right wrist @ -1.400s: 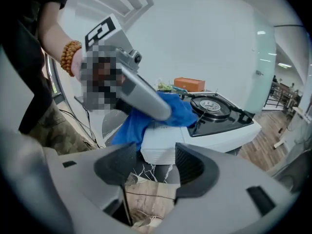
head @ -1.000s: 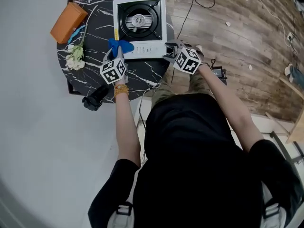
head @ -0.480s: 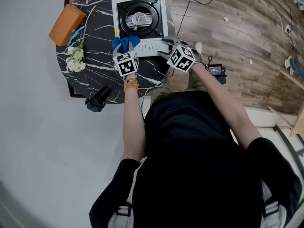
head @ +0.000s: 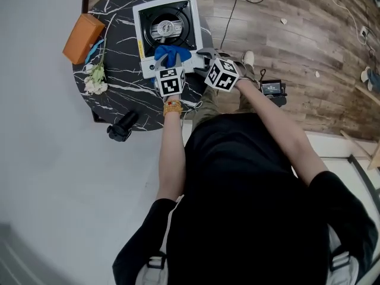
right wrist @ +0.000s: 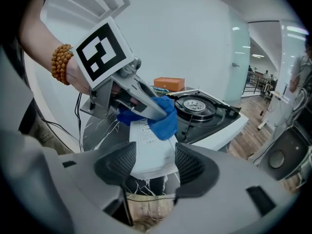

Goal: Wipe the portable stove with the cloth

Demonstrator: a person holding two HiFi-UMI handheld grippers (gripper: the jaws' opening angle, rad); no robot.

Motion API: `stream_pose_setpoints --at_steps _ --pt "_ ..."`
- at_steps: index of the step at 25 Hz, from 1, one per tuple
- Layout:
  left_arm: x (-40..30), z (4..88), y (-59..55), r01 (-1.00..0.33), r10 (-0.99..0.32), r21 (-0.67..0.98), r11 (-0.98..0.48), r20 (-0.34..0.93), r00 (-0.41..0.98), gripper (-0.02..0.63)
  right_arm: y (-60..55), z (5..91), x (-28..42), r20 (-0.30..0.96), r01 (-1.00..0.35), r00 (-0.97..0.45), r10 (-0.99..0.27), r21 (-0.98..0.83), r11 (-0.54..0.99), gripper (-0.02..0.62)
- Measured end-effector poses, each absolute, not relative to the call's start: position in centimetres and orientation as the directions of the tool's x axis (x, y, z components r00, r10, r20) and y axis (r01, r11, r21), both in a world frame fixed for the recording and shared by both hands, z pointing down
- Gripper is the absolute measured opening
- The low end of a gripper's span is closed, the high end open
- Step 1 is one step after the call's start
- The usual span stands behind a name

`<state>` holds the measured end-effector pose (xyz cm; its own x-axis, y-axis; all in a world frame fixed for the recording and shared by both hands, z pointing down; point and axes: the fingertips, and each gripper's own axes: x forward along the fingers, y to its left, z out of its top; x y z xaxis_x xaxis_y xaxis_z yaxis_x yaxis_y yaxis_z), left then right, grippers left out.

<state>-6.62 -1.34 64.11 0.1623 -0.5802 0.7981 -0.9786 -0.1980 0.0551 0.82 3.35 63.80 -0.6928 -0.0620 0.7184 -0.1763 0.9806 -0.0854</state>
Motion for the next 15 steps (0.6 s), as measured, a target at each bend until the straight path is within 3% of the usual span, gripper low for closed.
stream_pose_setpoints --at_steps 5,10,12,15 --pt "-3.0 64.2 -1.3 -0.961 -0.550 0.105 -0.256 0.801 0.234 0.084 3.1 63.2 3.2 0.691 -0.199 -0.718 -0.083 -0.090 0.976 0.241" --pt "1.5 64.0 -0.9 -0.886 -0.463 0.257 -0.385 0.777 0.427 0.086 2.1 61.2 4.3 0.650 -0.147 -0.753 -0.104 -0.013 0.989 0.241" --pt "1.5 62.1 -0.8 -0.846 -0.483 0.382 -0.372 0.698 0.528 0.086 1.5 59.3 3.6 0.609 -0.116 -0.785 -0.114 0.036 0.993 0.241" --pt "0.9 55.9 -0.1 -0.729 -0.608 0.582 -0.360 0.446 0.657 0.086 2.2 56.2 1.1 0.552 -0.002 -0.832 -0.062 0.109 0.994 0.241"
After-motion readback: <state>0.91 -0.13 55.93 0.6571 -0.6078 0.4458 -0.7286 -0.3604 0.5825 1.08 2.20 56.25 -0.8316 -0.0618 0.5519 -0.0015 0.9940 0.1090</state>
